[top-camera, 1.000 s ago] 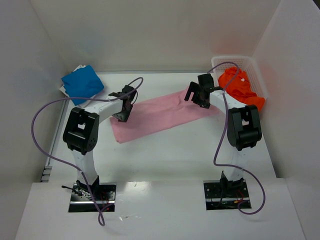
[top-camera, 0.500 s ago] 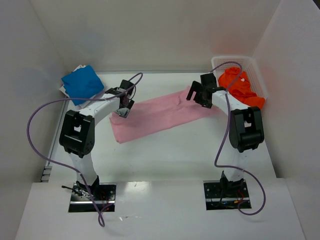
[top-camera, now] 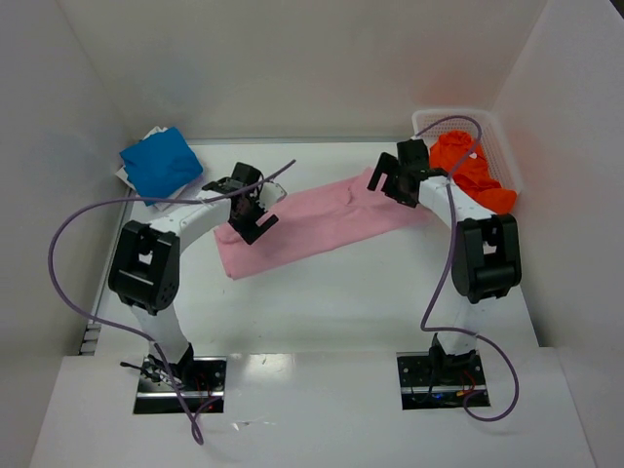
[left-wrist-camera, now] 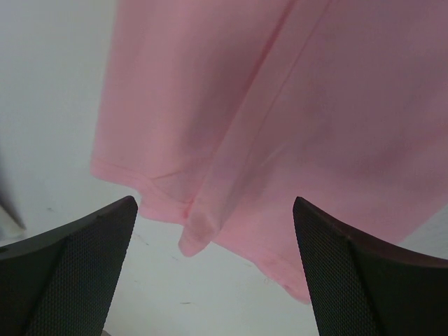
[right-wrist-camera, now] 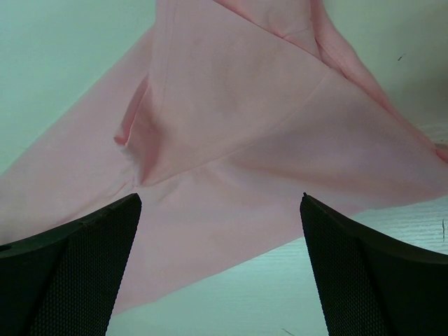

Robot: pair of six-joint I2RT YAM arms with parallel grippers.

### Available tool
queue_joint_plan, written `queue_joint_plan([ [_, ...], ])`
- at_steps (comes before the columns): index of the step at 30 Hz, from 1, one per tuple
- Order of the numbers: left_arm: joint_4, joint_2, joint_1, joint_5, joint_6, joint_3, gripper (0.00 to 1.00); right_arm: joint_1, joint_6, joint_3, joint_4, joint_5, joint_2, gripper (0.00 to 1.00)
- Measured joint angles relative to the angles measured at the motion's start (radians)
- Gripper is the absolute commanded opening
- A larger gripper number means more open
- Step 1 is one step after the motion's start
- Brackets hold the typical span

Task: Fold and stack the t-shirts
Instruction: Rotate the tshirt 90 degrees

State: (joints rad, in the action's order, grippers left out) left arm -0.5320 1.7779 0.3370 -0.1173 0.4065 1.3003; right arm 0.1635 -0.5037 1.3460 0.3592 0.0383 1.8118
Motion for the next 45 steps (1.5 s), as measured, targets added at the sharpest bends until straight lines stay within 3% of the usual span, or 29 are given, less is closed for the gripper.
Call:
queue_joint_plan([
  [12, 0.029, 0.123, -0.001, -0.011, 0.06, -0.016, 1.0, -0.011, 0.0, -0.012, 0.0, 0.0, -0.004, 1.0],
  [26, 0.061, 0.134, 0.017, -0.079, 0.063, -0.012, 1.0, -0.011, 0.0, -0.003, 0.009, -0.016, -0.004, 1.0],
  [35, 0.002, 0.106, 0.172, -0.048, 0.029, -0.039, 1.0, -0.011, 0.005, 0.015, 0.014, -0.016, 0.02, 1.0],
  [45, -0.078, 0.105, 0.232, 0.007, -0.021, -0.036, 1.0, -0.011, 0.005, 0.053, 0.013, -0.016, 0.113, 1.0],
])
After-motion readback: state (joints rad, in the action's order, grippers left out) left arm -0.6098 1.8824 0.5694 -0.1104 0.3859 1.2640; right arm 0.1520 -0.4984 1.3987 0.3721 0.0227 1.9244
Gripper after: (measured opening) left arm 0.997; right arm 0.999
